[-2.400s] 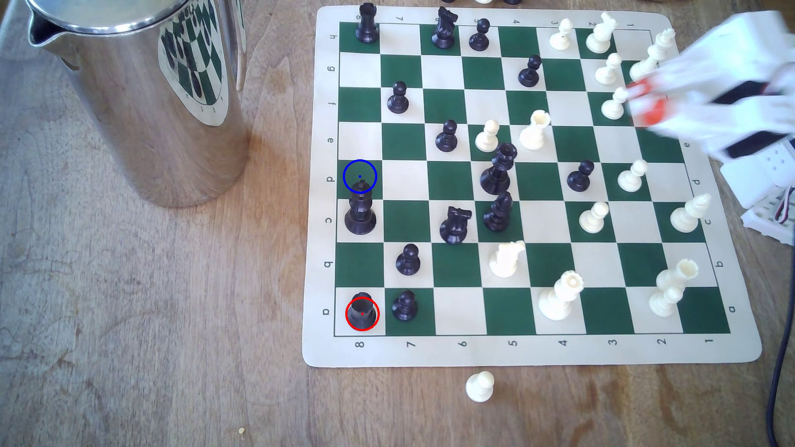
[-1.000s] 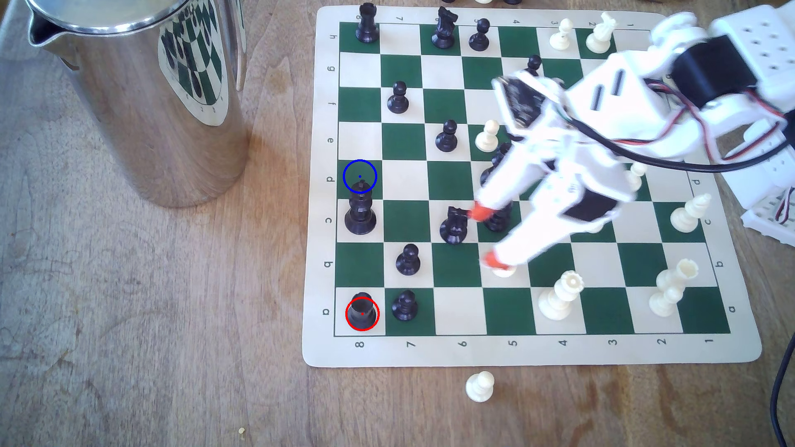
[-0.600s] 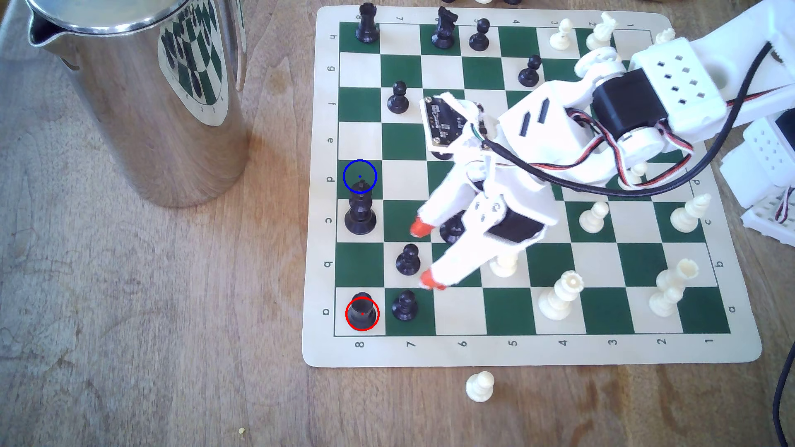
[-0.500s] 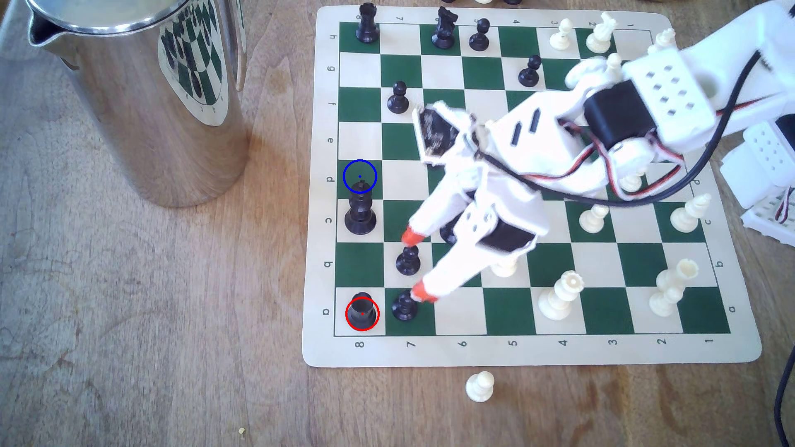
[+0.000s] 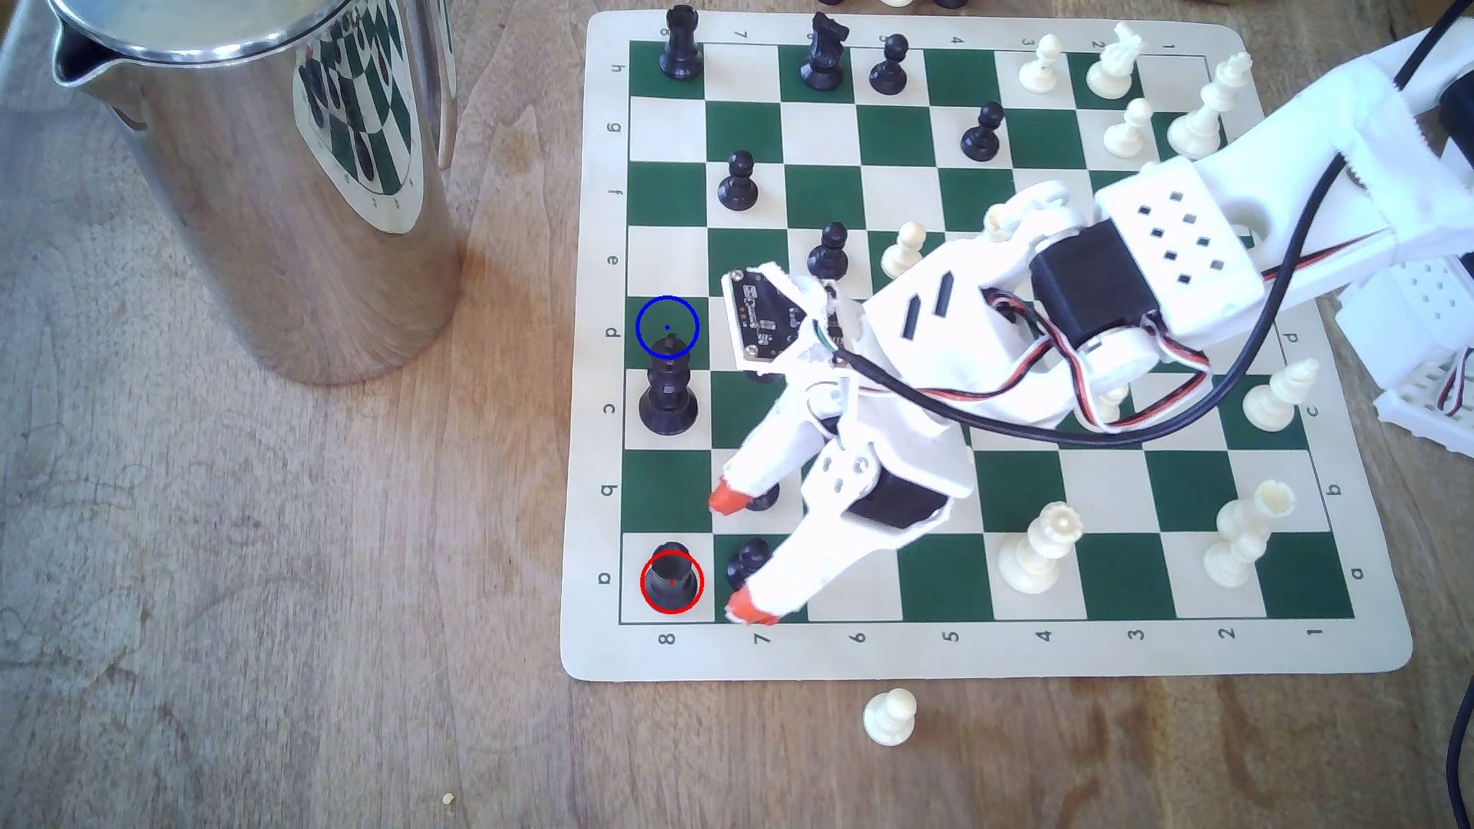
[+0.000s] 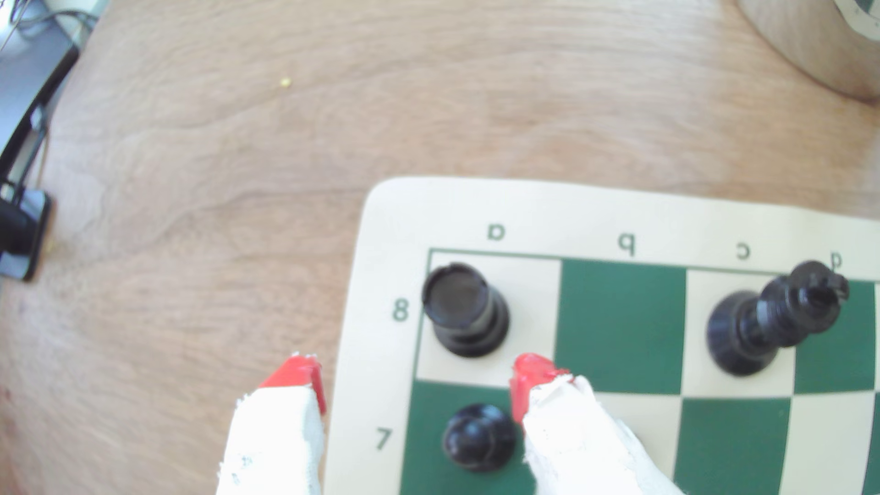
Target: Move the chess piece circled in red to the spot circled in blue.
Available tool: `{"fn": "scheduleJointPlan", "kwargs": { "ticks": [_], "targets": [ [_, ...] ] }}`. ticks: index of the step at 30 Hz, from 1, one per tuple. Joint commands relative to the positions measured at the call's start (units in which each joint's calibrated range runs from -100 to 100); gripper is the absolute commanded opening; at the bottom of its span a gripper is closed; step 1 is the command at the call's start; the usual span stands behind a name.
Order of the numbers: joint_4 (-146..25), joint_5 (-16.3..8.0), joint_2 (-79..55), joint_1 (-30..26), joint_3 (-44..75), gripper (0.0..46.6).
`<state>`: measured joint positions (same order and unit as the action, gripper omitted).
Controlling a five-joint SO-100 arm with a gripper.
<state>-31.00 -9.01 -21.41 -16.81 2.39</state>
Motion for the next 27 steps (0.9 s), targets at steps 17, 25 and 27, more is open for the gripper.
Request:
{"fn": "scheduleJointPlan", "kwargs": {
  "ticks": [17, 25, 27],
  "targets": [
    [5.8, -0.6, -5.3, 0.8, 11.0, 22.3],
    [8.2, -1.2, -6.5, 1.0, 12.1, 22.3],
    [8.2, -1.3, -6.8, 1.0, 12.2, 22.0]
  ]
}}
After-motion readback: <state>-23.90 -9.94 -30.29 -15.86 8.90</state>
